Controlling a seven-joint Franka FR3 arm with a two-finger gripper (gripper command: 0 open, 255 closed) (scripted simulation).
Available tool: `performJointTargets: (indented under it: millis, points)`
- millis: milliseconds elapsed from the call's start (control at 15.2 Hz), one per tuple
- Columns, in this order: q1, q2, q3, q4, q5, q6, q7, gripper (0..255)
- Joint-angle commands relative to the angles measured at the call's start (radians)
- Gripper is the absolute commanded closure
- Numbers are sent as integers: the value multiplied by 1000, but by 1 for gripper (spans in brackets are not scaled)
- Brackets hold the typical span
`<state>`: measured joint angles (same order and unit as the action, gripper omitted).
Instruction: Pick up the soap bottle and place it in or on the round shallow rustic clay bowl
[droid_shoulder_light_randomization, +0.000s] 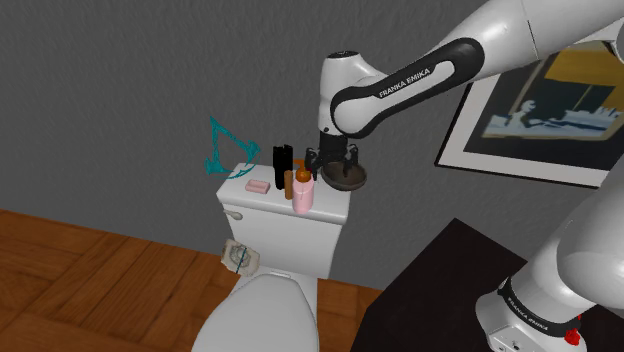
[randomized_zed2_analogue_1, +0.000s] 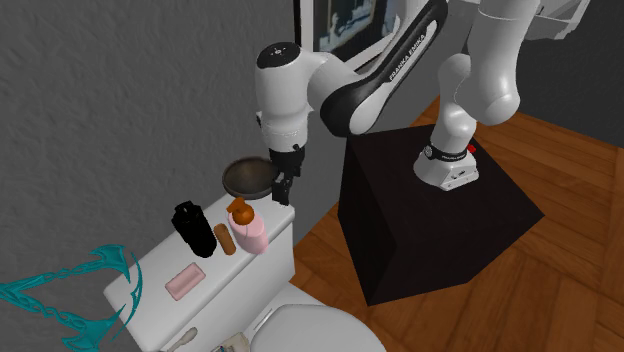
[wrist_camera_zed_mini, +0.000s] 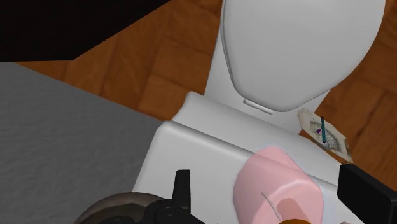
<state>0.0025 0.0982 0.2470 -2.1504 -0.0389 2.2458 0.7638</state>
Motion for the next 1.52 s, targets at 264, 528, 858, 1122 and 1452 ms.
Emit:
performJointTargets:
  millis: [264,528,858,1122,1452]
  points:
    - [28,234,-18,184,-59,65,117,0]
    - [51,363,-38,308,-81,81,169,0]
    - [57,408,-45,304,-94,129,176,0]
    - [61,433,-50,304,-100,153,180,0]
    - [61,433,-50,304,-100,153,180,0]
